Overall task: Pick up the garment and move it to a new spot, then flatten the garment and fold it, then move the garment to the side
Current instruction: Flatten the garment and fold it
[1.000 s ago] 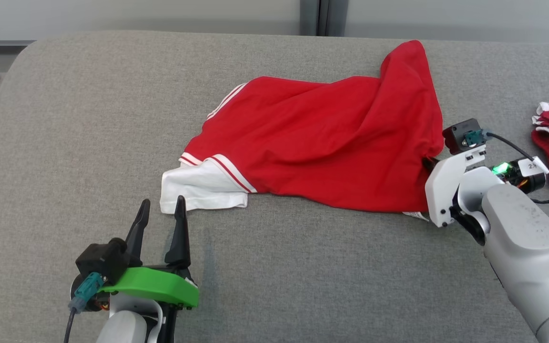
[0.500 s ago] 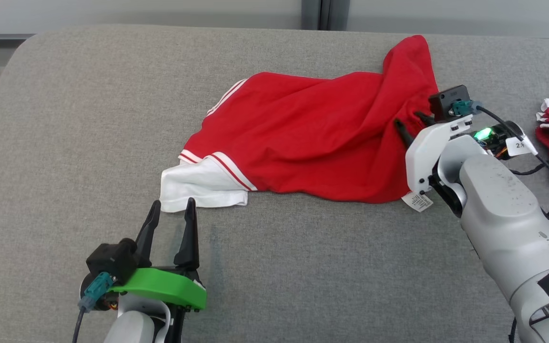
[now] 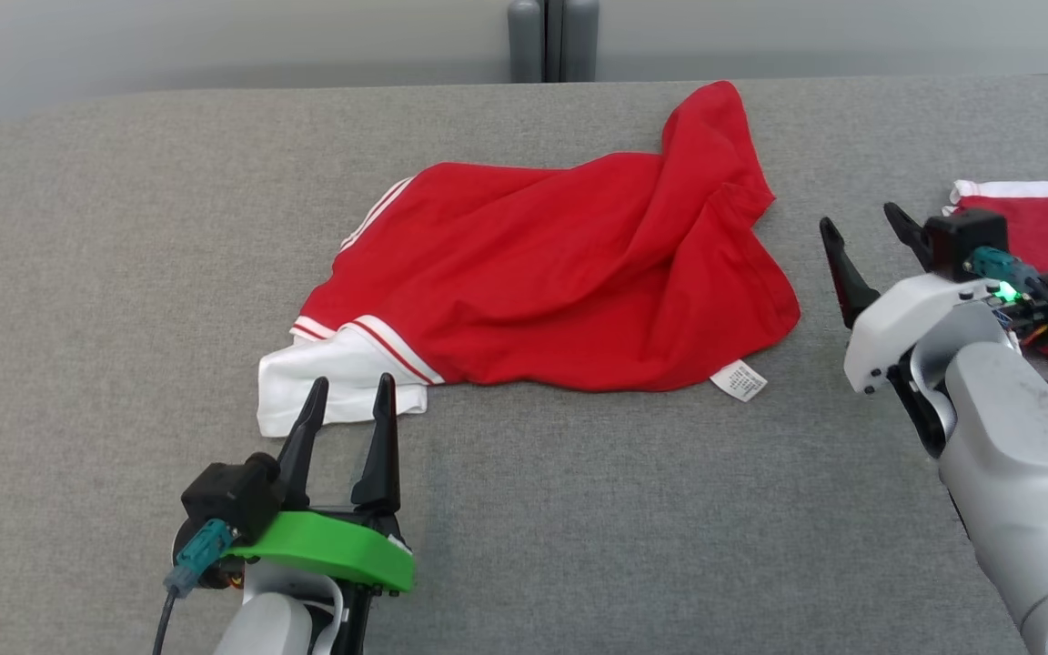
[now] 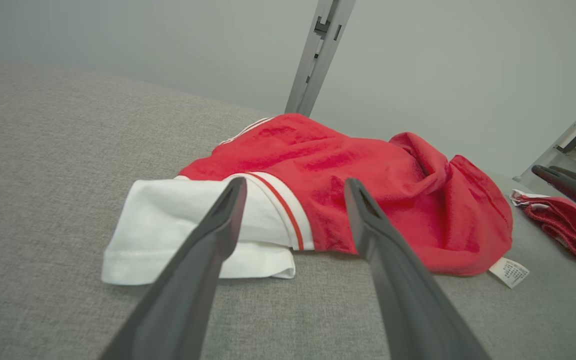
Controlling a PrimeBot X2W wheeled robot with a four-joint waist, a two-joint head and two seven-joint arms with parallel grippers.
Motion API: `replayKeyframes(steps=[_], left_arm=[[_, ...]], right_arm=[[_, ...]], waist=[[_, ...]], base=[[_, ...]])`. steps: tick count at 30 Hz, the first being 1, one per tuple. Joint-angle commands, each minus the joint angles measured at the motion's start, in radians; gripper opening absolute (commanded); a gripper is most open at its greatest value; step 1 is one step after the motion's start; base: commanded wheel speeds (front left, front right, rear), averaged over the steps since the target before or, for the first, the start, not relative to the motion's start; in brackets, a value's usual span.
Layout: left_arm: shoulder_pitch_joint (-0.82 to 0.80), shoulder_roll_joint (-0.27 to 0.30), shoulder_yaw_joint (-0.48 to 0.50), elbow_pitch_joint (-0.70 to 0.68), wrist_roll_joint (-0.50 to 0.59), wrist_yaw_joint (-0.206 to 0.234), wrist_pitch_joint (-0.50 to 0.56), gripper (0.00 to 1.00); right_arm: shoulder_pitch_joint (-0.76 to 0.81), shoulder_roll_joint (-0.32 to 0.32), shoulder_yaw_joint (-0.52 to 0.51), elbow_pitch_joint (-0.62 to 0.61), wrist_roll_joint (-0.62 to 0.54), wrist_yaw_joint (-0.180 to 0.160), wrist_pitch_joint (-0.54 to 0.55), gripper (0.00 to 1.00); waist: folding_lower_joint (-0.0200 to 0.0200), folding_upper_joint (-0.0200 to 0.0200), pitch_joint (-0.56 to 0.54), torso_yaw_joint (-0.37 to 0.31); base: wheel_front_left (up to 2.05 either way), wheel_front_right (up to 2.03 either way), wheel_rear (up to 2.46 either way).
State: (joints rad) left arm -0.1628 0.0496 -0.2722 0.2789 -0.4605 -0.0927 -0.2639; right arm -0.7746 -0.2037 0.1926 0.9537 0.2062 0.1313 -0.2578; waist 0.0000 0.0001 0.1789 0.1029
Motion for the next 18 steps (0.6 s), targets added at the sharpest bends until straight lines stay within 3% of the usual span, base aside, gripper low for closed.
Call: replayKeyframes(steps=[1,4,11,18], left_arm=[[0.020,0.002,0.001,-0.004,-0.007,0.006,0.000,1.00],[0.034,0.003,0.008,-0.006,-0.009,0.011,0.000,1.00],[0.086,0.003,0.053,-0.004,0.006,0.004,0.000,1.00],[0.162,0.003,0.081,0.004,0.014,-0.006,0.000,1.00]], right_arm=[[0.052,-0.006,-0.027,-0.028,-0.015,-0.001,-0.007,1.00],[0.149,0.000,-0.103,-0.136,-0.047,-0.001,-0.007,1.00],[0.412,0.095,-0.257,-0.398,-0.142,-0.001,-0.008,1.00],[0.584,0.149,-0.299,-0.548,-0.188,-0.001,-0.008,1.00]], waist=[[0.0000,-0.0001,-0.027,-0.030],[0.0000,-0.0001,-0.044,-0.050],[0.0000,-0.0001,-0.094,-0.090],[0.0000,-0.0001,-0.155,-0.106]], base=[[0.00,0.00,0.00],[0.00,0.00,0.00],[0.00,0.00,0.00],[0.00,0.00,0.00]])
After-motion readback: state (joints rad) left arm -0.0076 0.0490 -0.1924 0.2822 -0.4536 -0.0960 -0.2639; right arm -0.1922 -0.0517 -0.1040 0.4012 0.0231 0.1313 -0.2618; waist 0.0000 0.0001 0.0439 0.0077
